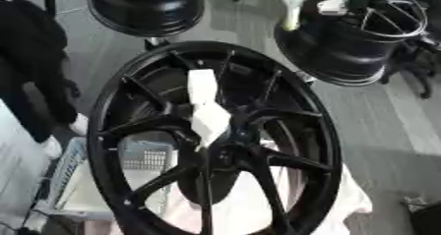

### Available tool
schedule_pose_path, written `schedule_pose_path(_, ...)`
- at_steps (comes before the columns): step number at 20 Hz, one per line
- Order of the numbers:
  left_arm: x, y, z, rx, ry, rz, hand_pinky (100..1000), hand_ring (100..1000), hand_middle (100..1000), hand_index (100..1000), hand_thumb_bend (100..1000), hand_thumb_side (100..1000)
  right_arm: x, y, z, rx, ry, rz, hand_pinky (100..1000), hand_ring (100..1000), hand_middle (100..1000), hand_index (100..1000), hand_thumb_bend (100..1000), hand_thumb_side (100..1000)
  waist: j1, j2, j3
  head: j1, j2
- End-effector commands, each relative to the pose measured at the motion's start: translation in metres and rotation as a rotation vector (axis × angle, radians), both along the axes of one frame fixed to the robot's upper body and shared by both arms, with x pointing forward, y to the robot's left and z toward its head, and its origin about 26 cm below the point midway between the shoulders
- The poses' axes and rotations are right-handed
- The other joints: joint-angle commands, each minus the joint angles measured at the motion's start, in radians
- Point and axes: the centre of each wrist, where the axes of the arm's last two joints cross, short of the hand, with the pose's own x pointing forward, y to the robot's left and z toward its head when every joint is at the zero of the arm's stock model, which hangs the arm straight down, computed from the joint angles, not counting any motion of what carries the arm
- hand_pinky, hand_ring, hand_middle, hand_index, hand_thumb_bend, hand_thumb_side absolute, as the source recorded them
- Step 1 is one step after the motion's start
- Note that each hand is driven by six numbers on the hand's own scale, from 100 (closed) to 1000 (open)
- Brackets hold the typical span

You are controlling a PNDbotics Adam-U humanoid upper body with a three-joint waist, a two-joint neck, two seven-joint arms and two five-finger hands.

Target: Pull the pin out of the wheel hub.

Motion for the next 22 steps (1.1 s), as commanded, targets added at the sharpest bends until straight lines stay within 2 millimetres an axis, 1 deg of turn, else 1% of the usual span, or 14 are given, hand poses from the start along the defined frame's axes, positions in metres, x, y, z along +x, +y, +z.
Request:
schedule_pose_path(1, -0.002, 0.004, 0.009, 0.029, -0.031, 0.018, 776, 956, 748, 813, 117, 697, -0.031, -0.066, 0.029, 0.058, -0.12, -0.206, 750, 636, 312, 464, 100, 100, 0.012, -0.007, -0.006, 0.013, -0.019)
schedule_pose_path(3, -0.002, 0.004, 0.009, 0.03, -0.034, 0.02, 776, 956, 748, 813, 116, 697, -0.045, -0.101, 0.024, 0.081, -0.138, -0.329, 754, 634, 320, 473, 100, 100, 0.014, -0.002, -0.012, 0.019, -0.024)
schedule_pose_path(5, -0.002, 0.004, 0.009, 0.031, -0.034, 0.019, 776, 957, 748, 813, 115, 697, -0.056, -0.126, 0.017, 0.098, -0.153, -0.422, 758, 635, 332, 485, 100, 100, 0.017, 0.001, -0.017, 0.026, -0.031)
schedule_pose_path(6, -0.002, 0.004, 0.01, 0.031, -0.035, 0.019, 776, 956, 748, 814, 114, 697, -0.061, -0.136, 0.014, 0.099, -0.158, -0.457, 763, 642, 352, 502, 100, 100, 0.018, 0.001, -0.019, 0.03, -0.035)
schedule_pose_path(8, -0.002, 0.003, 0.01, 0.033, -0.039, 0.017, 776, 956, 748, 814, 114, 696, -0.07, -0.152, 0.006, 0.092, -0.164, -0.519, 768, 643, 355, 506, 100, 100, 0.021, 0.002, -0.023, 0.037, -0.041)
schedule_pose_path(9, -0.002, 0.003, 0.01, 0.033, -0.04, 0.017, 777, 955, 747, 814, 113, 695, -0.074, -0.159, 0.001, 0.089, -0.165, -0.544, 771, 647, 370, 521, 100, 100, 0.023, 0.002, -0.024, 0.041, -0.042)
schedule_pose_path(11, -0.002, 0.004, 0.01, 0.034, -0.041, 0.019, 777, 955, 747, 814, 112, 695, -0.081, -0.171, -0.006, 0.082, -0.169, -0.59, 786, 680, 451, 595, 100, 100, 0.027, 0.002, -0.027, 0.044, -0.044)
schedule_pose_path(12, -0.002, 0.004, 0.01, 0.034, -0.041, 0.021, 777, 955, 747, 814, 111, 695, -0.084, -0.176, -0.01, 0.077, -0.172, -0.615, 804, 724, 539, 670, 100, 100, 0.029, 0.002, -0.028, 0.046, -0.045)
schedule_pose_path(13, -0.002, 0.004, 0.01, 0.034, -0.041, 0.023, 777, 955, 747, 814, 111, 694, -0.087, -0.181, -0.013, 0.065, -0.174, -0.639, 818, 753, 617, 716, 100, 100, 0.031, 0.002, -0.03, 0.046, -0.046)
schedule_pose_path(14, -0.002, 0.005, 0.01, 0.033, -0.041, 0.024, 777, 955, 747, 814, 111, 695, -0.089, -0.184, -0.016, 0.051, -0.175, -0.655, 840, 800, 743, 806, 100, 100, 0.032, 0.002, -0.031, 0.046, -0.047)
schedule_pose_path(15, -0.002, 0.005, 0.01, 0.033, -0.04, 0.025, 777, 955, 747, 814, 111, 695, -0.091, -0.188, -0.018, 0.033, -0.177, -0.674, 852, 829, 790, 843, 100, 200, 0.033, 0.001, -0.033, 0.047, -0.048)
schedule_pose_path(17, -0.002, 0.005, 0.009, 0.032, -0.038, 0.027, 777, 955, 747, 814, 110, 695, -0.094, -0.193, -0.021, 0.015, -0.192, -0.703, 871, 870, 838, 876, 100, 248, 0.036, 0.002, -0.036, 0.048, -0.047)
schedule_pose_path(19, -0.003, 0.005, 0.009, 0.031, -0.038, 0.03, 777, 955, 747, 815, 110, 695, -0.096, -0.196, -0.022, 0.022, -0.213, -0.717, 872, 872, 844, 882, 100, 270, 0.039, 0.002, -0.041, 0.05, -0.046)
schedule_pose_path(22, -0.003, 0.005, 0.008, 0.032, -0.037, 0.031, 777, 955, 747, 814, 110, 695, -0.098, -0.199, -0.022, 0.037, -0.233, -0.734, 871, 871, 845, 884, 100, 272, 0.041, 0.003, -0.047, 0.057, -0.042)
